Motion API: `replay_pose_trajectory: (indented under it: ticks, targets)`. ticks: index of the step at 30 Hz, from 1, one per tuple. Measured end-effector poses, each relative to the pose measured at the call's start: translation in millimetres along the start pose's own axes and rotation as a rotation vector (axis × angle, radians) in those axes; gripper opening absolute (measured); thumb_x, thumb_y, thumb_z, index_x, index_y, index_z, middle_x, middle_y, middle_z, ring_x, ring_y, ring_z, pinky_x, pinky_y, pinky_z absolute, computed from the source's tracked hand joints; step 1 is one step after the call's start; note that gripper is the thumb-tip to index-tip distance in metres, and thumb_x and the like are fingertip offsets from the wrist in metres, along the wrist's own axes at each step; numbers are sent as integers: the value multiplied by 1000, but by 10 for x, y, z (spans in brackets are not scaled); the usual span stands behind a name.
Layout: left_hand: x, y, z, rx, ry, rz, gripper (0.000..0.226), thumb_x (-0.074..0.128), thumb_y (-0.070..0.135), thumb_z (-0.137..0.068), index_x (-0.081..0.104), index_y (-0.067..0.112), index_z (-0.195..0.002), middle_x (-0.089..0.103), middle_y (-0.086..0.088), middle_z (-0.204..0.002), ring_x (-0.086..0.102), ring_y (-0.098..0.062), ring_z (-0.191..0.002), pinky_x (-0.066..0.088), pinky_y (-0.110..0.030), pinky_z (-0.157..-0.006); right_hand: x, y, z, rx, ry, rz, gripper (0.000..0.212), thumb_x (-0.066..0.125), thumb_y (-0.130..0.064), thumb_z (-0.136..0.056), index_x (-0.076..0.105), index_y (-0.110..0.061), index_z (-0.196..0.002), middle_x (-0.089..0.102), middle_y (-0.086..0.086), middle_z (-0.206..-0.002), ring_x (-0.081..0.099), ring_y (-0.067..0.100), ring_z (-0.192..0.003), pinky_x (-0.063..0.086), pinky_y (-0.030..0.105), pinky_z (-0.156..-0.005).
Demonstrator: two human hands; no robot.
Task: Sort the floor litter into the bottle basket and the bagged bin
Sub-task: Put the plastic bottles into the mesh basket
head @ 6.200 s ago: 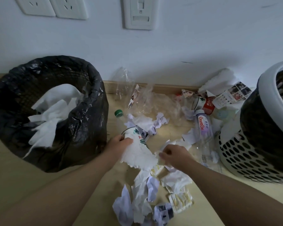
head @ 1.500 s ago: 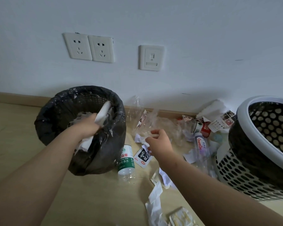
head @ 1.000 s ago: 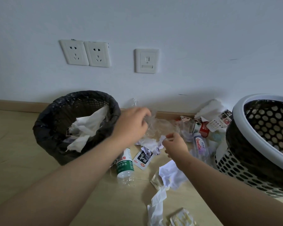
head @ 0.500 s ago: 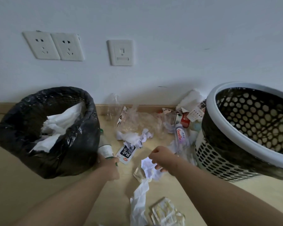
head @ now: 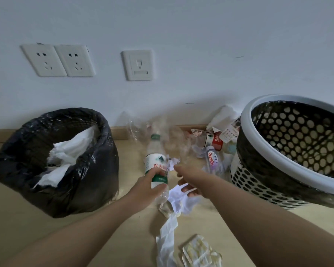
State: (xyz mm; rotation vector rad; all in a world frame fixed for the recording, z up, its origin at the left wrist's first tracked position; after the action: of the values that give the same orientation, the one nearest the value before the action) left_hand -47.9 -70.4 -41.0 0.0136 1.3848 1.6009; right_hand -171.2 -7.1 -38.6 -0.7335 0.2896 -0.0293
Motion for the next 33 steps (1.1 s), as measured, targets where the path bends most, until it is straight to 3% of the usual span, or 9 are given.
replay_pose_trajectory:
  ticks: [3,7,12,15,18,21,27,30,33]
  targets:
    - [-137,330,79,177,-7,-89,45,48,55,-62,33,67,-103,46,1,-128,52,-11,-106,45,-23,-89,-54,-353,78,-114,-41,-181,34,47,-51,-92,54,-17,-89,59,4,-91,55,17,-79,44,31,-76]
    - [-403,800,133,277,46,-112,80,66,31,-72,18,58,-129,47,14,-125,58,-8,-103,52,-31,-86,-313,-873,212,-348,62,-554,45,62,-38,-87,50,-10,-120,64,9,-104,62,25,-94,51,39,-89]
    - [-625,1473,2,348,96,-120,95,71,11,-66,17,46,-134,52,16,-120,59,-16,-108,51,-43,-91,-850,-1282,571,-550,229,-778,54,69,-31,-82,42,-16,-126,62,7,-108,62,21,-89,52,37,-74]
    - [-635,1986,-56,409,92,-101,85,72,13,-75,22,35,-140,53,8,-122,56,-15,-109,50,-38,-93,-1259,-1422,872,-643,351,-794,60,69,-31,-82,38,-19,-132,60,5,-108,61,17,-90,49,32,-70]
    - [-611,2277,-49,401,101,151,69,68,23,-83,30,34,-140,51,6,-125,51,-12,-113,46,-34,-96,-1704,-1488,1184,-721,474,-751,62,68,-30,-82,39,-11,-133,59,8,-113,60,16,-90,46,28,-67]
    - [-553,2183,-88,273,161,403,48,59,24,-89,42,32,-133,55,5,-116,56,-15,-107,49,-32,-88,-2114,-1431,1489,-767,617,-788,61,68,-27,-82,39,-7,-131,59,7,-112,60,15,-90,46,26,-66]
    - [-399,1902,-209,71,210,604,14,52,12,-92,57,24,-96,61,0,-87,62,-12,-75,47,-27,-66,-2608,-1064,1879,-923,1004,-907,72,70,-22,-75,28,-20,-134,54,3,-120,60,12,-103,50,34,-91]
    - [-326,1838,-246,34,196,676,18,52,10,-92,55,25,-82,61,1,-78,60,-10,-66,42,-24,-57,-2652,-833,1810,-853,1164,-778,83,71,-26,-69,26,-23,-139,50,3,-124,57,15,-108,50,39,-95]
    - [-226,1783,-286,13,170,654,17,51,11,-92,56,24,-83,62,1,-80,60,-12,-66,40,-24,-60,-2625,-561,1515,-635,1128,-610,76,71,-18,-73,30,-22,-136,50,-2,-115,56,18,-104,49,41,-92]
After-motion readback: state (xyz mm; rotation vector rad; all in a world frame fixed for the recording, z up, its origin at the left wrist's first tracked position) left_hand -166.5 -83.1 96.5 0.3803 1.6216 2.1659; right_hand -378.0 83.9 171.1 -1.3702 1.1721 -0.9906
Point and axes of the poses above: each hand's wrist, its own z-axis away from the middle knuckle, its own x-axis out of the palm, y = z × x, the point moved 9 cm from there along -z, towards the middle knuckle
